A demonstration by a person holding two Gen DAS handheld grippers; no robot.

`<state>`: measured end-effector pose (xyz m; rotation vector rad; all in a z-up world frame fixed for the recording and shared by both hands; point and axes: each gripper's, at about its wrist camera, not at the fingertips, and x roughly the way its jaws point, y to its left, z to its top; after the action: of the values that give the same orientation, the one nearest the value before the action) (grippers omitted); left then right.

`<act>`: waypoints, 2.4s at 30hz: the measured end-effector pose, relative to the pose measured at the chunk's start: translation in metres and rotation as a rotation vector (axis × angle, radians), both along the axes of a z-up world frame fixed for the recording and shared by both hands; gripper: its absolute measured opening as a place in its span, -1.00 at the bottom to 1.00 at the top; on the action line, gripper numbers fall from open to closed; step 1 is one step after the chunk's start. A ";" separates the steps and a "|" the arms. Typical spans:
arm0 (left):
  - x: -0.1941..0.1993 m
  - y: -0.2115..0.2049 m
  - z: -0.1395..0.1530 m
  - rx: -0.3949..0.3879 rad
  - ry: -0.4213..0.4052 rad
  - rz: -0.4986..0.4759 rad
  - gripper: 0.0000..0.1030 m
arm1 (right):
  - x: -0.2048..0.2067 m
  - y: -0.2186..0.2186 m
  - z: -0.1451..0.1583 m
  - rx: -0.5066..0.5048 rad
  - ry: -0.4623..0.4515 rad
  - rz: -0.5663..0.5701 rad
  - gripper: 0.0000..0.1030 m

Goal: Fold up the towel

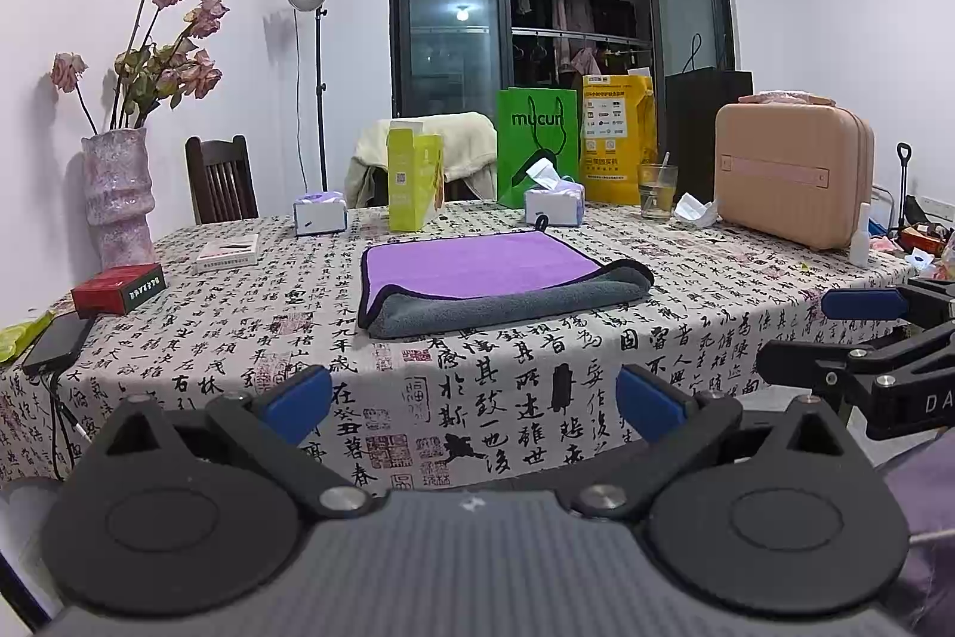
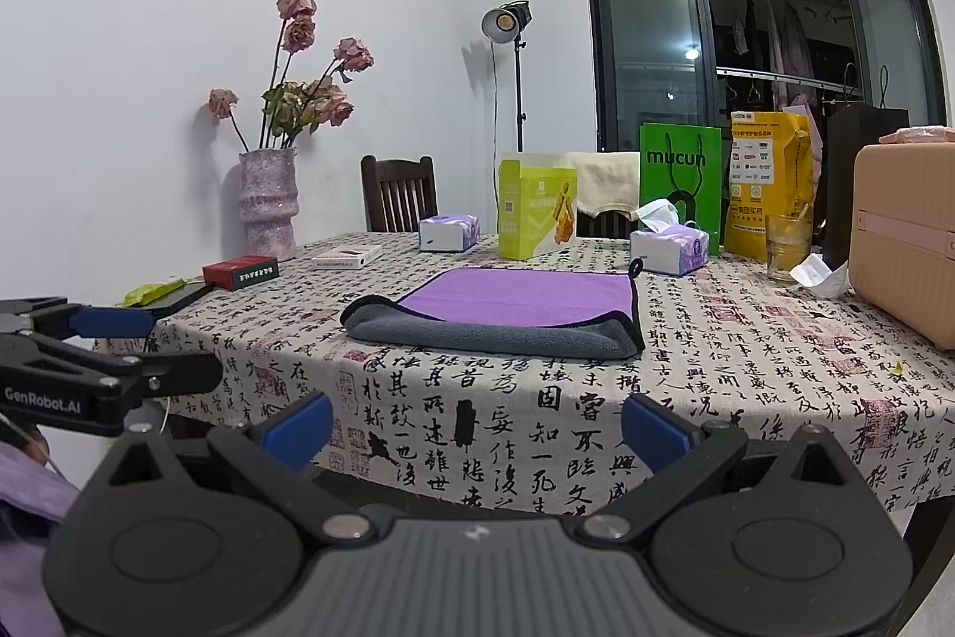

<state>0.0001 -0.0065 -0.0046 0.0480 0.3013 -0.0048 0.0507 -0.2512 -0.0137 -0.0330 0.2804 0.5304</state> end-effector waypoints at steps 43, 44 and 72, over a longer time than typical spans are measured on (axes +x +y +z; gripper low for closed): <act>0.012 0.009 -0.004 0.042 0.014 0.028 1.00 | 0.003 0.008 -0.009 -0.009 -0.012 0.000 1.00; 0.013 0.010 -0.004 0.040 0.016 0.031 1.00 | 0.004 0.008 -0.010 -0.010 -0.009 -0.001 1.00; 0.085 0.016 -0.015 0.037 0.115 0.039 1.00 | 0.076 -0.017 -0.018 0.011 0.045 -0.107 1.00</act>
<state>0.0848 0.0095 -0.0197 0.0790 0.4177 0.0365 0.1263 -0.2682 -0.0319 0.0048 0.3217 0.4270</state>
